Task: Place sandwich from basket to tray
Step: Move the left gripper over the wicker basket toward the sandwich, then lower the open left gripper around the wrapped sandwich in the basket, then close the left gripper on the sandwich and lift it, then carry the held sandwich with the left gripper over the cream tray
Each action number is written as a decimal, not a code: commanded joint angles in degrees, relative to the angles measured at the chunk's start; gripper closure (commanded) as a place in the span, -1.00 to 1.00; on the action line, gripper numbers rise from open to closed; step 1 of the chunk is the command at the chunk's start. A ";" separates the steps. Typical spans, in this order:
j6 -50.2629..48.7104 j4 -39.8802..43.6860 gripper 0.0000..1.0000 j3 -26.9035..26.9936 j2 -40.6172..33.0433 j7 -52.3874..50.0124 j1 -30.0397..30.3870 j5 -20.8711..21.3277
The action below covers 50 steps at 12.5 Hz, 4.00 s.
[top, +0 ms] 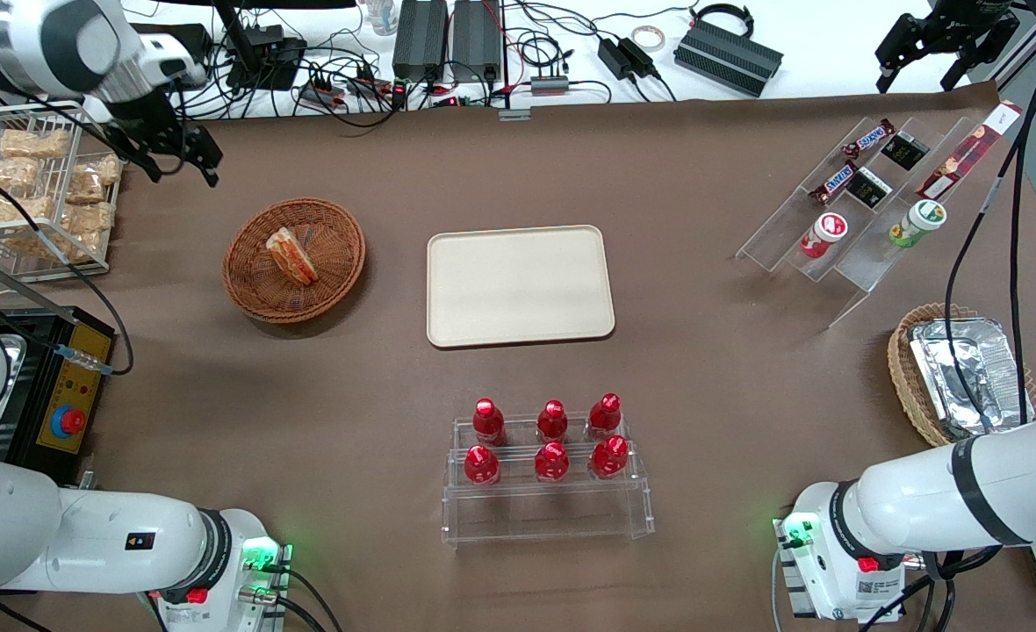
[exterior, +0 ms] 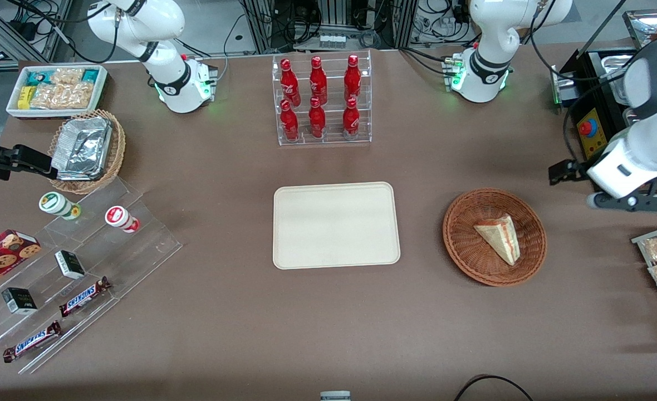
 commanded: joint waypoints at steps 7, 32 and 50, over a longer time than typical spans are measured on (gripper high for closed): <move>23.73 -13.91 -1.00 0.43 -0.25 -25.85 -2.43 -0.31; 37.37 -15.85 0.99 -1.76 15.40 -56.77 -2.79 -9.54; 14.26 19.65 1.00 -17.94 32.09 -62.37 -17.36 2.58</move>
